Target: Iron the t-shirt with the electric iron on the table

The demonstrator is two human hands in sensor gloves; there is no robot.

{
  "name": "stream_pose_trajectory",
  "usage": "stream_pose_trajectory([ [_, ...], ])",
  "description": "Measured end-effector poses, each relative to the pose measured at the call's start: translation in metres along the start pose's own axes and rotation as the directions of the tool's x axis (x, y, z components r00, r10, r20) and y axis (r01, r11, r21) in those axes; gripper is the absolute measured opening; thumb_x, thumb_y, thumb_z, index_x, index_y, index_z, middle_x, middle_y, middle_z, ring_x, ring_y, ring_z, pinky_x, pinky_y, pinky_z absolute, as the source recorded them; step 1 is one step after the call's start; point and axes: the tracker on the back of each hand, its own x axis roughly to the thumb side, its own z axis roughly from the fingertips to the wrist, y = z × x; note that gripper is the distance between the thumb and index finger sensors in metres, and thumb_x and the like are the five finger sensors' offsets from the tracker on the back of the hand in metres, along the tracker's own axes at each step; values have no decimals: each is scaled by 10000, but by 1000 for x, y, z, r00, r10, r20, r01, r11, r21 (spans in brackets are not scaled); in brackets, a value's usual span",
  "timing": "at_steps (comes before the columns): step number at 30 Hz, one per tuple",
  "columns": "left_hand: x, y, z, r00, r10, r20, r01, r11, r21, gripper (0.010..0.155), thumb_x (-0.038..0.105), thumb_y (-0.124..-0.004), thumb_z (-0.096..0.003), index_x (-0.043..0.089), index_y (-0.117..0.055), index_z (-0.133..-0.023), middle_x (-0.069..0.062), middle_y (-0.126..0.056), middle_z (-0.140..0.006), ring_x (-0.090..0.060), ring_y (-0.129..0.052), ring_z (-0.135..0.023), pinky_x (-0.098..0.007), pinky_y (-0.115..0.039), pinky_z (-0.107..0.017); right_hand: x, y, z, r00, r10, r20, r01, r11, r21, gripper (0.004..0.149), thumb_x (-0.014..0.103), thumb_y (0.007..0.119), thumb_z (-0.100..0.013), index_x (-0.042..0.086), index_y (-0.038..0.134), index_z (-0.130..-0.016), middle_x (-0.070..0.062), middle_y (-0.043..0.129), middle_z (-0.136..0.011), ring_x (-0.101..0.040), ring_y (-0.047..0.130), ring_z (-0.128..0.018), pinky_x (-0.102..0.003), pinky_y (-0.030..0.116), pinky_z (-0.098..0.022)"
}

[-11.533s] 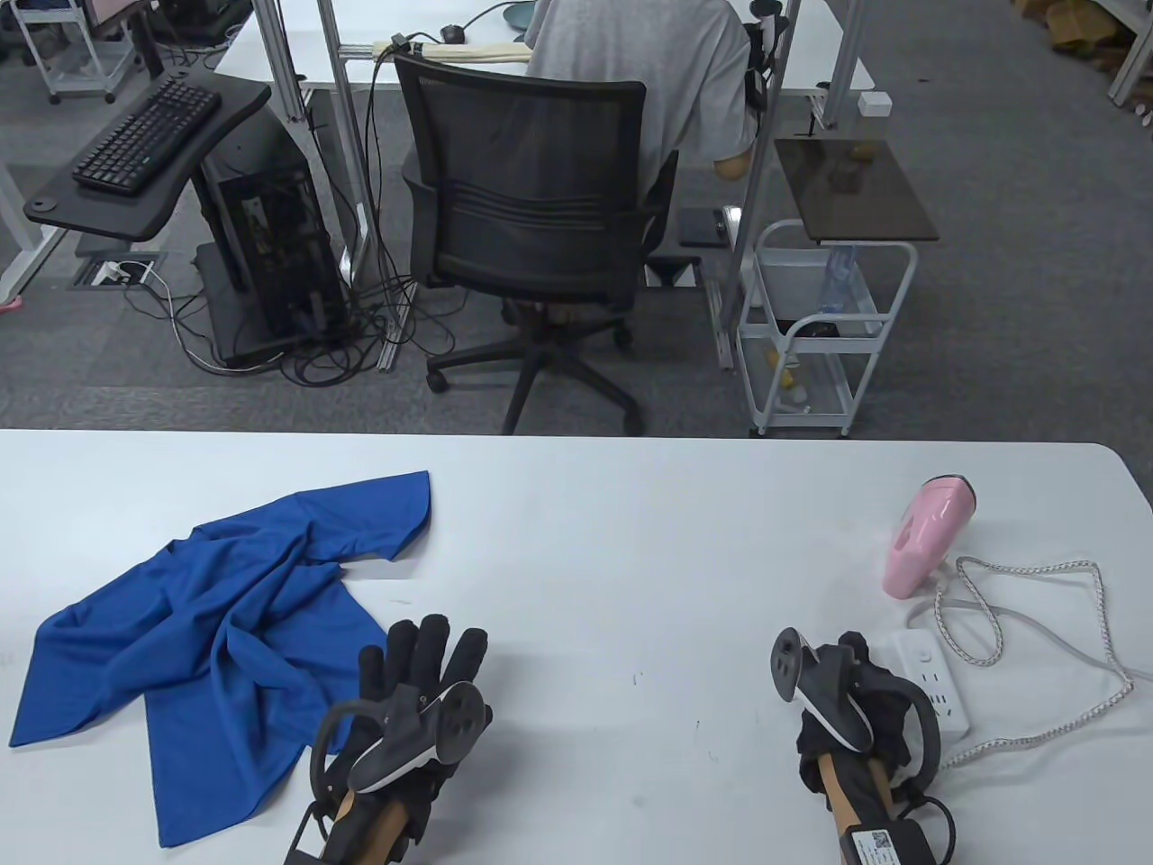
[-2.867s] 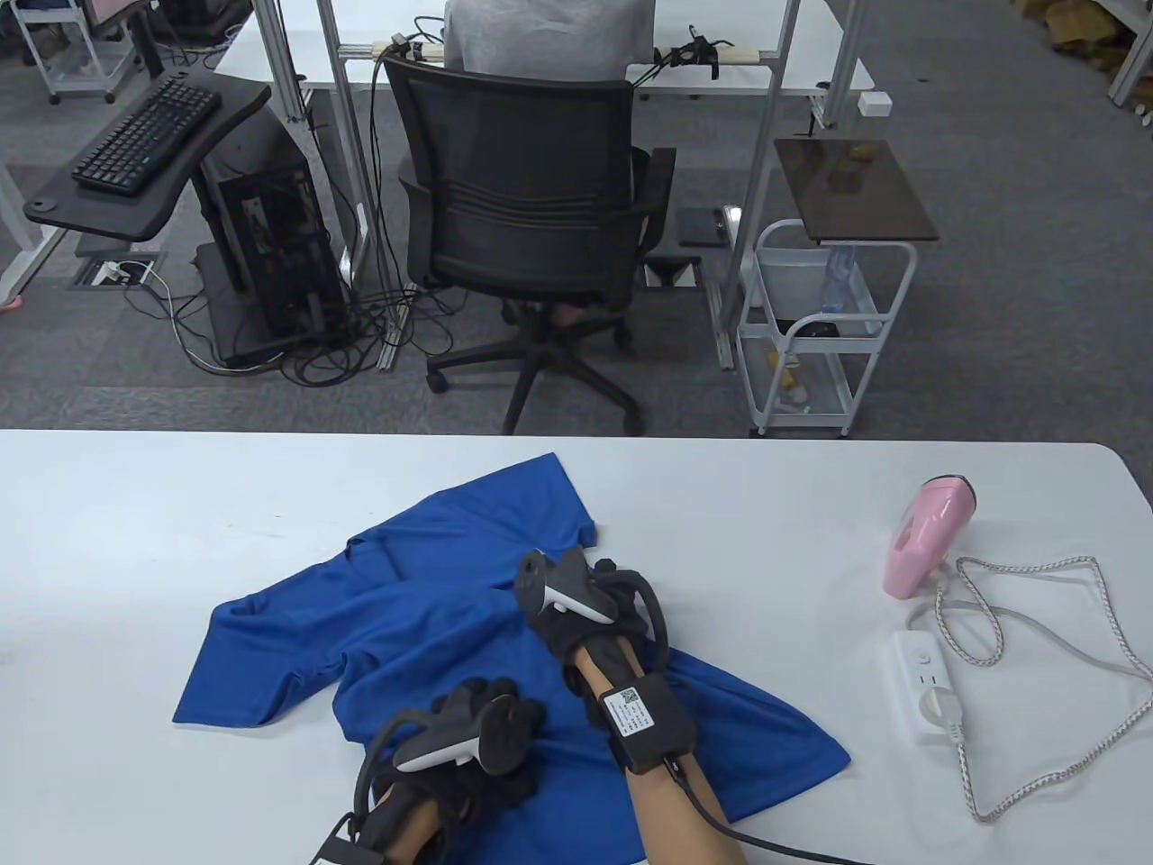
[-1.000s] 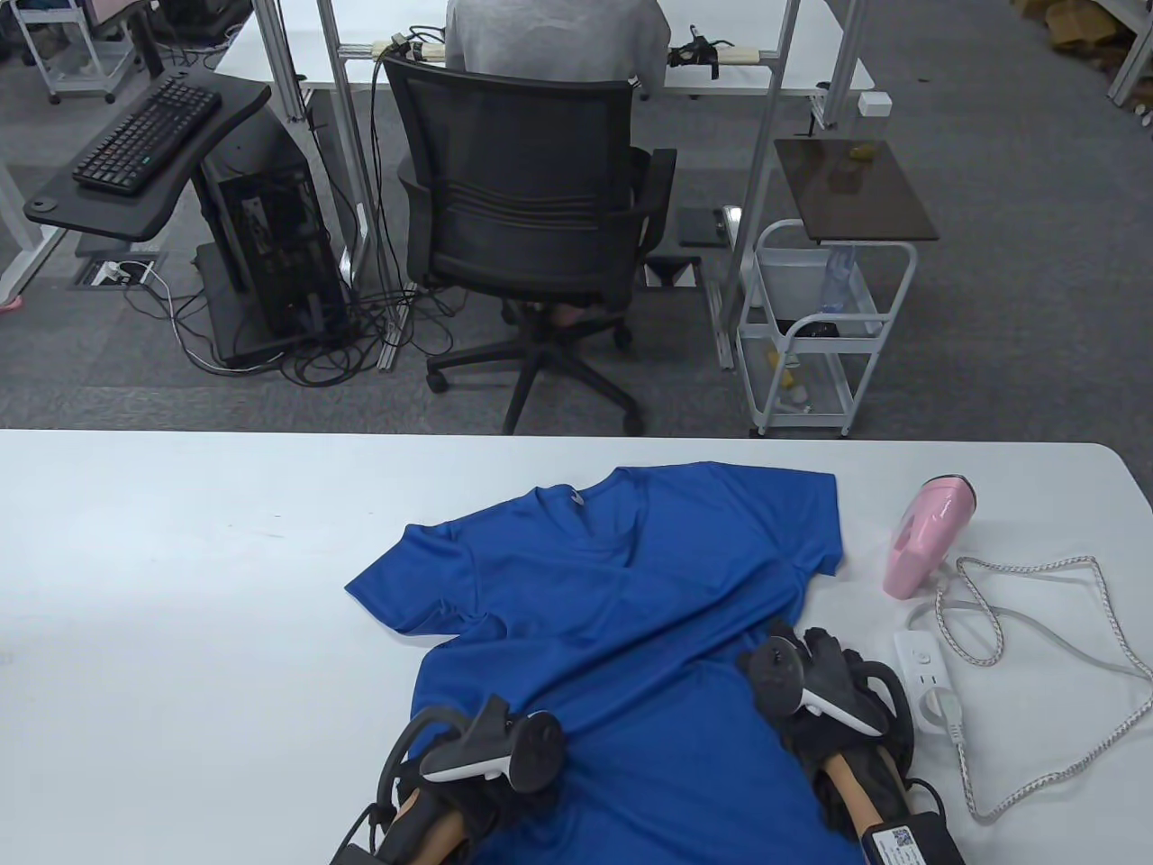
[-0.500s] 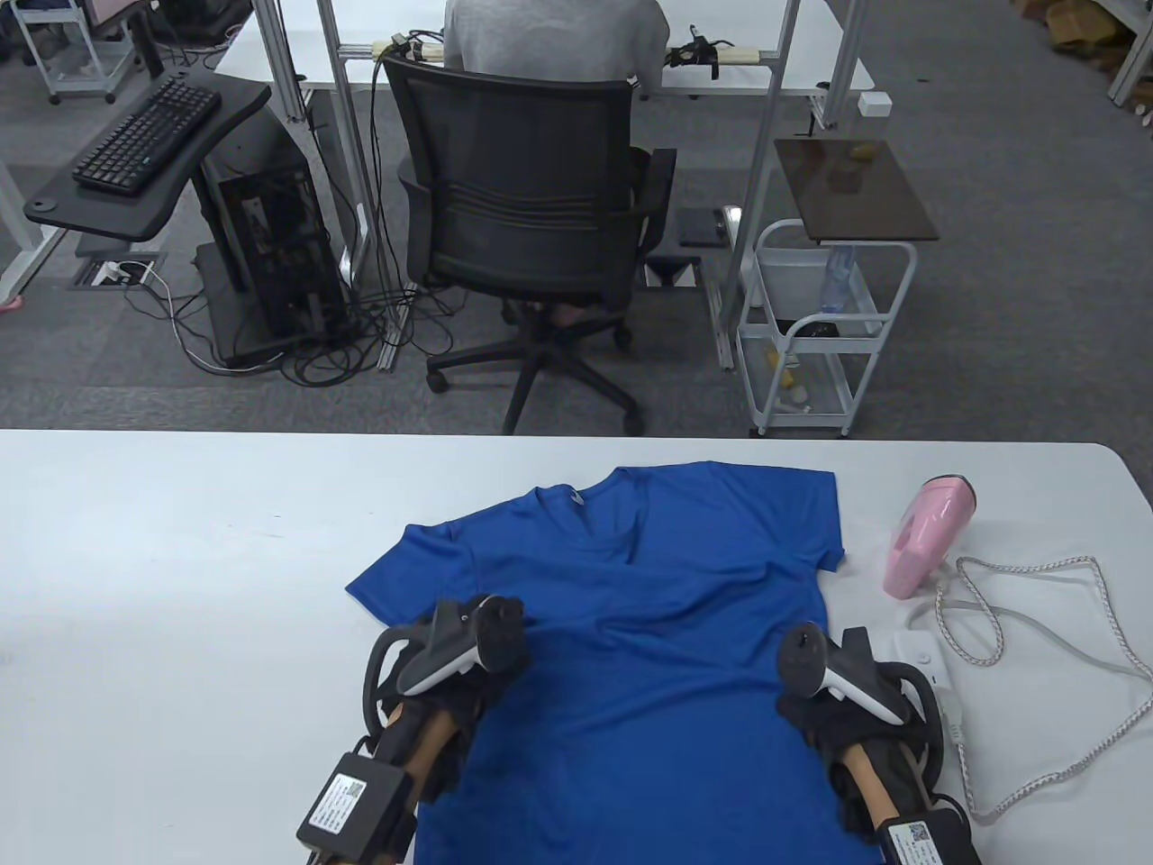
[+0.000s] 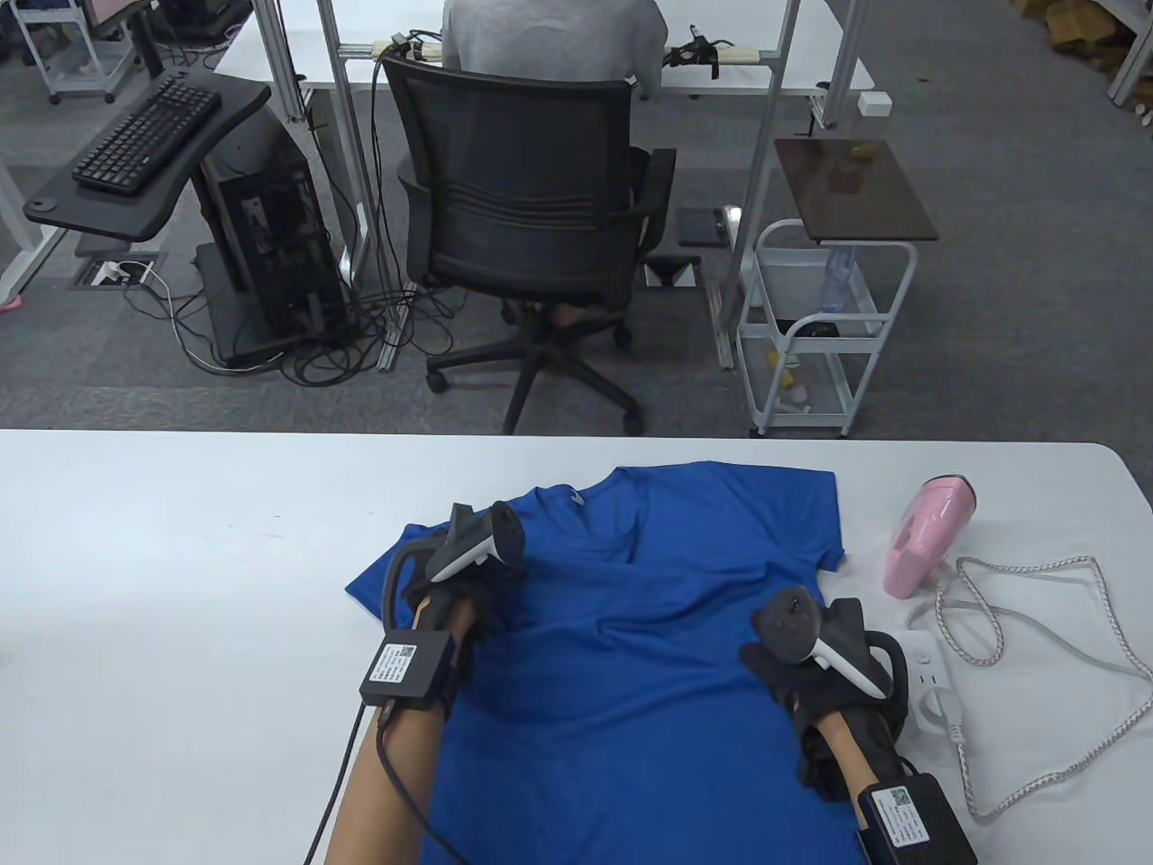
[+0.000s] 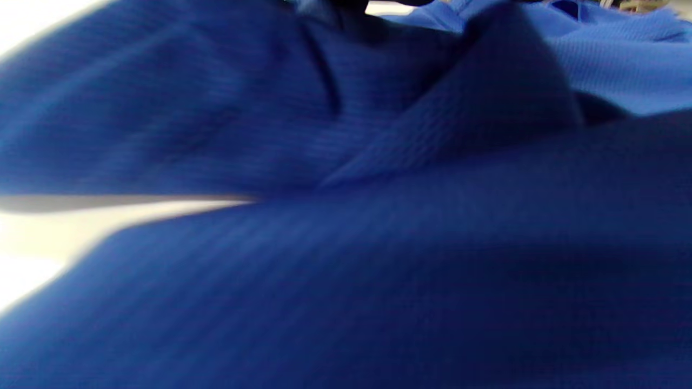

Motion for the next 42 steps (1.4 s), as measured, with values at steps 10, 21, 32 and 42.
stream_pose_trajectory([
  [10,10,16,-41,990,-108,-88,111,993,30,773,600,-534,-461,342,-287,-1146,-29,-180,-1228,-438,-204,-1120,-666,-241,-755,25,14,-41,999,39,-15,-38,997,63,669,487,638,-483,224,560,-1093,-186,451,-1171,-567,516,-1015,-746,483,-677],
  [21,-7,13,-19,1000,-21,21,23,992,-120,732,593,-541,-473,344,-392,-1145,7,-404,-1238,-454,-462,-1128,-674,-333,-759,8,29,-94,959,141,-247,-94,976,194,715,492,612,-477,223,411,-1108,-193,373,-1164,-471,485,-1047,-722,483,-690],
  [32,17,-1,-33,965,-263,2,262,962,-73,742,518,-492,-490,360,-130,-1118,25,-131,-1224,-432,-183,-1133,-673,-254,-761,-9,19,-68,974,118,-192,-90,985,150,734,497,650,-465,219,432,-1109,-198,369,-1166,-496,483,-1039,-730,471,-689],
  [42,9,-1,-7,976,-204,78,200,978,51,724,496,-619,-482,364,-306,-1121,-3,-396,-1205,-396,-452,-1112,-663,-314,-756,-13,39,-13,962,272,16,-266,926,268,847,529,737,-387,232,407,-1109,-185,405,-1161,-517,471,-1024,-726,443,-692],
])
